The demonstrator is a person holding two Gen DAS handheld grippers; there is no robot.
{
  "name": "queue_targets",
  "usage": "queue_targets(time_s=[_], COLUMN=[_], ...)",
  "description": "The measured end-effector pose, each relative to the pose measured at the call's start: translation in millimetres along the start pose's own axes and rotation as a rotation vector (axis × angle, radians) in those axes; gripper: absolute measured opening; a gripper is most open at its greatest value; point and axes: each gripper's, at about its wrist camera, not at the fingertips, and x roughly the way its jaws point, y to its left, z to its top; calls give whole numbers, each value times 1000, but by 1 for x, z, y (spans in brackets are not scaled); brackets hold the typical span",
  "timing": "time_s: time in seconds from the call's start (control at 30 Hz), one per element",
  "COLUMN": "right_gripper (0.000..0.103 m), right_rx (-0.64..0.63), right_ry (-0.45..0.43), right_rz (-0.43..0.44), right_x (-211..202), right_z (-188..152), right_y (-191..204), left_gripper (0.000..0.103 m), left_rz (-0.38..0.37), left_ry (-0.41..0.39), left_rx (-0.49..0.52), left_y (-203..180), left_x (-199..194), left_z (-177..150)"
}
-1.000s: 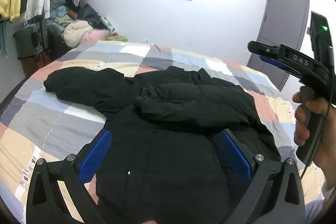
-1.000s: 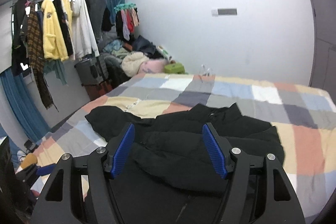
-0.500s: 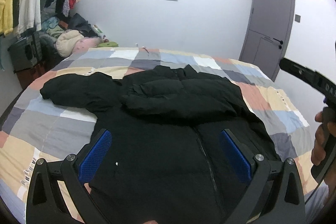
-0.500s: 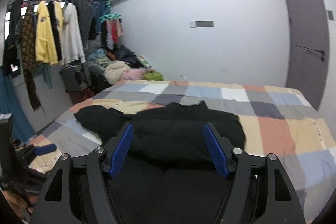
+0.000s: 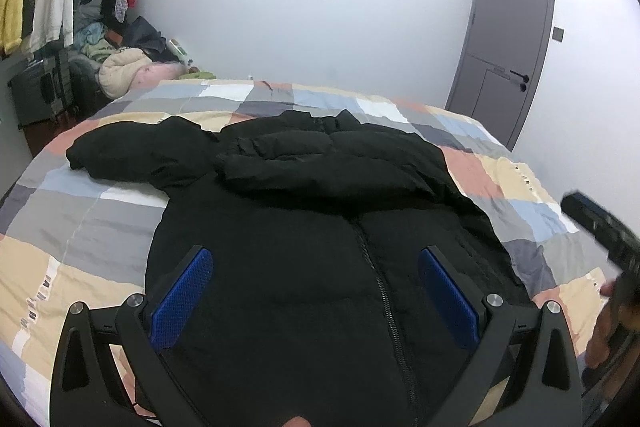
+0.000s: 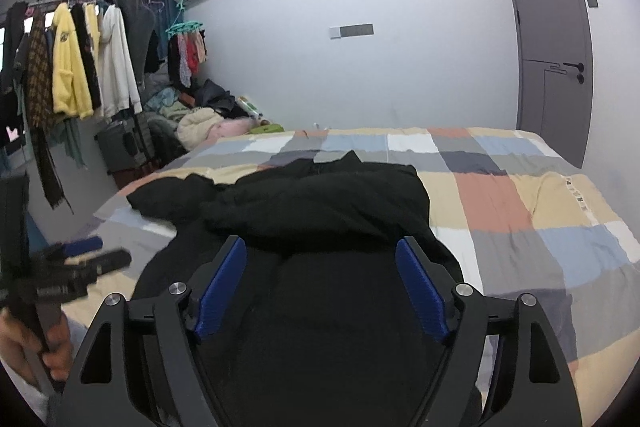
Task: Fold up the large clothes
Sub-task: 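Release the sleeve onto the jacket body and withdraw the right gripper, then move the left gripper to the other sleeve and grasp its cuff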
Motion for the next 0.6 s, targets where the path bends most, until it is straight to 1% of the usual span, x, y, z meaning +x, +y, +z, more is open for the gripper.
queue_targets(time_s=[0.1, 0.2, 0.27, 0.47, 0.6], right_gripper=[79, 79, 79, 80, 81], right_rx=[-4, 37, 49, 74, 67], right_ry=[10, 54, 72, 18, 12], right_rz=[1, 11, 4, -28, -47], right_x=[-5, -7, -8, -18, -18], right_z=[-15, -34, -41, -36, -36], right_y=[0, -7, -9, -15, -15], left_gripper=[103, 103, 103, 103, 103], left_rz=[4, -2, -1, -10, -18], left_ry=[-7, -2, 4, 7, 4], left_rx=[-3, -7, -6, -16, -39], left_y=[-1, -1, -1, 4, 16], left_x=[0, 3, 5, 8, 9], left_z=[-3, -6, -8, -8, -3])
